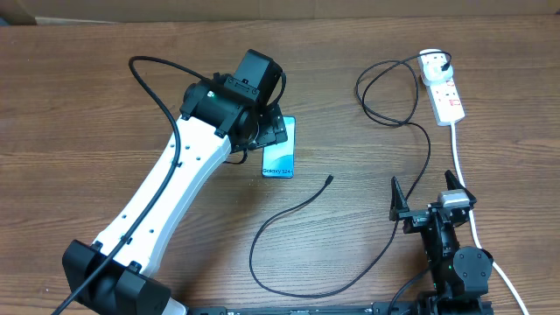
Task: Plug charger to phone and switch on socket
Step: 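Lower the left gripper onto the phone, centring it between fingers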
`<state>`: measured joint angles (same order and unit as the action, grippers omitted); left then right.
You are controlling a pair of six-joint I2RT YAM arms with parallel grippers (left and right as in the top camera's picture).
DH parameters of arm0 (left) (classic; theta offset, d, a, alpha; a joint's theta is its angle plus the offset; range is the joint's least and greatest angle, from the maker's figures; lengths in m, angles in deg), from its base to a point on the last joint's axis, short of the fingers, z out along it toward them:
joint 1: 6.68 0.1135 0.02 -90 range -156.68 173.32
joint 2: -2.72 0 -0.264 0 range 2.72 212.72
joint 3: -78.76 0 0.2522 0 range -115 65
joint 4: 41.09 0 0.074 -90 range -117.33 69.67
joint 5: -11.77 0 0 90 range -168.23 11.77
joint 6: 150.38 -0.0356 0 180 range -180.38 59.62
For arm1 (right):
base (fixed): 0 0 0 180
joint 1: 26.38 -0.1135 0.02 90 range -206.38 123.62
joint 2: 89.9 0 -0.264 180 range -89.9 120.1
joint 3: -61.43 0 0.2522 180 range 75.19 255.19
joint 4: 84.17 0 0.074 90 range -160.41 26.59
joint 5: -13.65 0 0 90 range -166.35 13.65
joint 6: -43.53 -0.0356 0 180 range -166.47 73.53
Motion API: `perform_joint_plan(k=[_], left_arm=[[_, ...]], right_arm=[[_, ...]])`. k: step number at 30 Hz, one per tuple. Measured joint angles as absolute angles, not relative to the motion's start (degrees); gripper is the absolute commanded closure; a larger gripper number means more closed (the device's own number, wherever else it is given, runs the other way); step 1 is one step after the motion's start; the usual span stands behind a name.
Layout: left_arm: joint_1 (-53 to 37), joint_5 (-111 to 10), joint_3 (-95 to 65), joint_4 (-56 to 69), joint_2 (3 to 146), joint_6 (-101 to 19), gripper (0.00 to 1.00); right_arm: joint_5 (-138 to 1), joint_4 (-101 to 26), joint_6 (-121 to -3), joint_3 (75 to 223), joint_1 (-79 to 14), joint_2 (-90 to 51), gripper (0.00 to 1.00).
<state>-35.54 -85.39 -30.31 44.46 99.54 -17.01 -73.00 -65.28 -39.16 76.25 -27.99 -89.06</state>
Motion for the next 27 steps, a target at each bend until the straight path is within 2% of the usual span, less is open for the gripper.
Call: perform_joint_plan(k=[6, 14, 27], left_arm=[[-35.54, -85.35, -25.89, 42.95, 99.54, -16.48, 0.01], [-35.54, -84.52, -18.72, 34.88, 99.63, -16.44, 0.00], [-35.54, -84.41, -18.02, 32.61, 99.72, -16.86, 0.00]], right_arm=[[-72.98, -65.26, -39.16, 76.25, -27.97, -89.06, 0.00], [-73.00, -65.28, -39.18, 76.25, -27.99, -89.06, 0.00], [-72.98, -65.28, -39.13, 76.25, -27.99, -89.06, 0.00]])
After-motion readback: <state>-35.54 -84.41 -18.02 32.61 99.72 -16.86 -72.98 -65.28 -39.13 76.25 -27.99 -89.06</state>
